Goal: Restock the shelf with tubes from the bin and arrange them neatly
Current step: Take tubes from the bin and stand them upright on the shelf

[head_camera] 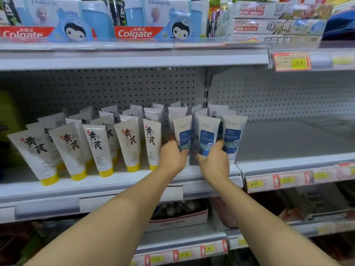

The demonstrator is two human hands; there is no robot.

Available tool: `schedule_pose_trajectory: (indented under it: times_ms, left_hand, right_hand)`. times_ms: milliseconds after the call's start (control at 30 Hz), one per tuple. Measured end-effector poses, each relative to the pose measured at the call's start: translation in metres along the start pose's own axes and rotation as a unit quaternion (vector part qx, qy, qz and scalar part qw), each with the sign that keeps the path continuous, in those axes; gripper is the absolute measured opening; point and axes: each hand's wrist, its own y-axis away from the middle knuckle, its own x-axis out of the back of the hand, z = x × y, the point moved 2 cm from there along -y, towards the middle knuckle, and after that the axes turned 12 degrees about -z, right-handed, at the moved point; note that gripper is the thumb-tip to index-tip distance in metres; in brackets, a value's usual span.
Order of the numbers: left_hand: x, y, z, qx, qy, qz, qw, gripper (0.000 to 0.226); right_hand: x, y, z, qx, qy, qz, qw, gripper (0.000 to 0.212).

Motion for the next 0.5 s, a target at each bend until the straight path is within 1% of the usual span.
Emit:
schedule_pose_trajectory:
  times_ms: [100,233,400,500]
  left_hand:
    - [0.001,0.002,0.002,0.003,-0.005,-0.013,1.0,0.036]
    - [0.0,0.008,0.003,0.023,0.006,-0.043,0.999,0.045]
    - [0.005,0.028,0.009,0.049,0.031,-0.073,0.996,0.063]
    - [0.015,0.045,0.011,0.047,0.036,-0.1,0.993,0.065]
  right_hand:
    - [0.004,0.01,0.004,0.006,0.005,-0.019,1.0,0.05]
    - [0.016,0.028,0.01,0.009,0.087,-0.033,0.996,0.052]
    - [0.021,0.062,0.007,0.008,0.187,-0.083,0.979,0.058]
    - [0.017,0.086,0.002,0.014,0.217,-0.141,0.966,0.063]
